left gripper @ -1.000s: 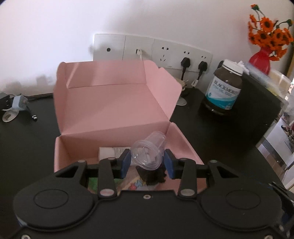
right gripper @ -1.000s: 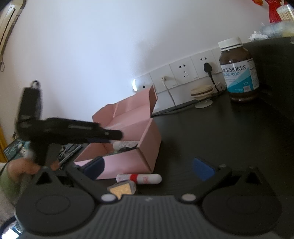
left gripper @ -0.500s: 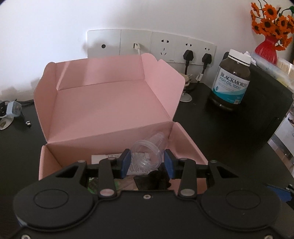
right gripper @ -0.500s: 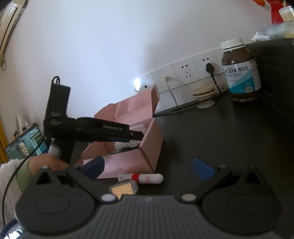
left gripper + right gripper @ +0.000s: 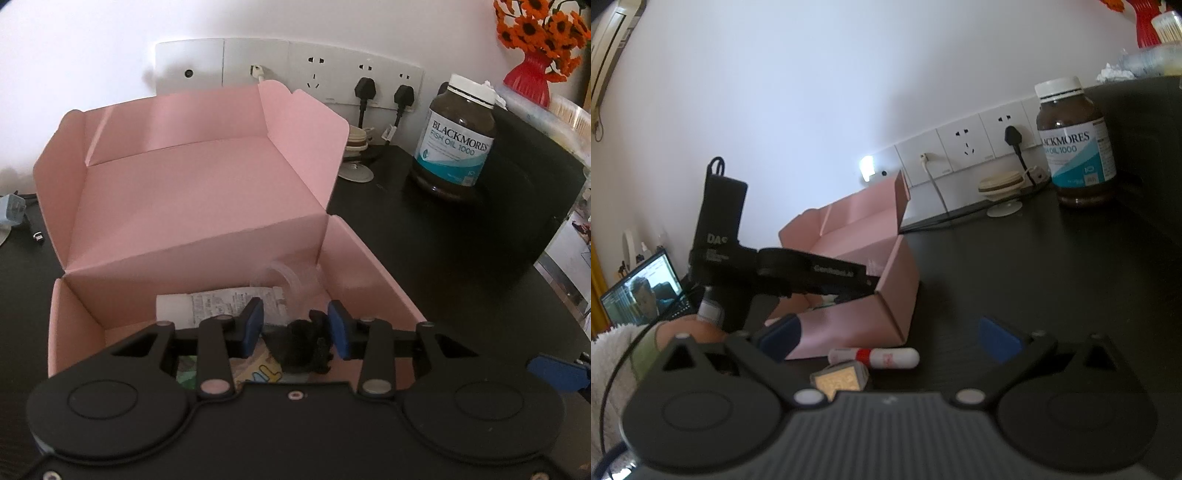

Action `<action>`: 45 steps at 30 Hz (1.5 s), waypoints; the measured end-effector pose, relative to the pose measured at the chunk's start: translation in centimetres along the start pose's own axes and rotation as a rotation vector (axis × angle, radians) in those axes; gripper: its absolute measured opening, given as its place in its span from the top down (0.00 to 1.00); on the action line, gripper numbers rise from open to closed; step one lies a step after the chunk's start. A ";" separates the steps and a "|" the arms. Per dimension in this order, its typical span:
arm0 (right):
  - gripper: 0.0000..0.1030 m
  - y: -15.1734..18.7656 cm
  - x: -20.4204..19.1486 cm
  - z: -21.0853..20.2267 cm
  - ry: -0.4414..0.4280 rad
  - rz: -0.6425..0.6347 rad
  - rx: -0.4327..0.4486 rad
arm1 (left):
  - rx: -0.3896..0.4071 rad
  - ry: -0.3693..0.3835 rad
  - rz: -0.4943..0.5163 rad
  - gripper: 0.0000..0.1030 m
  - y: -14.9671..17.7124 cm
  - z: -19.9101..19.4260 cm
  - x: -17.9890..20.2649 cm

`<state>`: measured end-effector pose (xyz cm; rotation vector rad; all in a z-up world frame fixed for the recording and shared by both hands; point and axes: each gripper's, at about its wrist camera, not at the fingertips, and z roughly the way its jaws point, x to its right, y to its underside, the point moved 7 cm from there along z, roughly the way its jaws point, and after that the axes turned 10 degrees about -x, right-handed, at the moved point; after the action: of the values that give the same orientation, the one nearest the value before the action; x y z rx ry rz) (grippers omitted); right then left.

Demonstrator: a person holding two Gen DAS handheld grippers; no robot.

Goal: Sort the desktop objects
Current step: 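Lower the cup into the box and open the left gripper, then withdraw the left tool up and away from the pink box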

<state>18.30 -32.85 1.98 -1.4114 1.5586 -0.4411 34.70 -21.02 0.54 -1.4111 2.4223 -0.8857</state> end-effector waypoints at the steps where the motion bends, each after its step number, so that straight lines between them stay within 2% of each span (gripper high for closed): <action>1: 0.01 0.0 0.0 0.0 0.000 0.000 0.000 | 0.000 0.000 0.002 0.62 0.0 0.0 0.1; 9: 0.01 0.0 0.0 0.0 -0.002 0.001 -0.002 | 0.002 -0.007 0.025 0.60 0.4 0.1 0.8; 12: 0.01 0.0 0.0 0.0 -0.003 0.000 -0.001 | 0.010 -0.001 0.019 0.50 0.4 -0.2 0.8; 16: 0.01 0.1 0.0 0.0 -0.003 0.001 -0.002 | 0.020 0.002 0.014 0.46 0.4 -0.7 0.7; 19: 0.01 0.0 0.0 0.0 -0.003 0.002 -0.001 | 0.033 0.005 0.005 0.40 0.3 -1.3 0.6; 24: 0.01 0.0 0.0 0.1 -0.002 0.006 -0.002 | 0.081 0.007 0.007 0.27 -0.1 -3.2 0.7; 32: 0.01 0.0 0.2 0.2 -0.002 0.016 -0.005 | 0.179 0.015 -0.013 0.17 -0.9 -7.5 -0.4; 39: 0.01 0.0 0.2 0.1 0.000 0.020 -0.004 | 0.256 -0.048 -0.016 0.04 -0.4 -10.5 -3.0; 45: 0.01 0.0 0.3 0.2 0.001 0.025 -0.005 | 0.281 -0.087 -0.004 0.01 2.1 -12.0 -4.7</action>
<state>18.48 -33.07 1.82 -1.3945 1.5774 -0.4226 30.24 -11.61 8.34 -1.3206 2.1331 -1.0915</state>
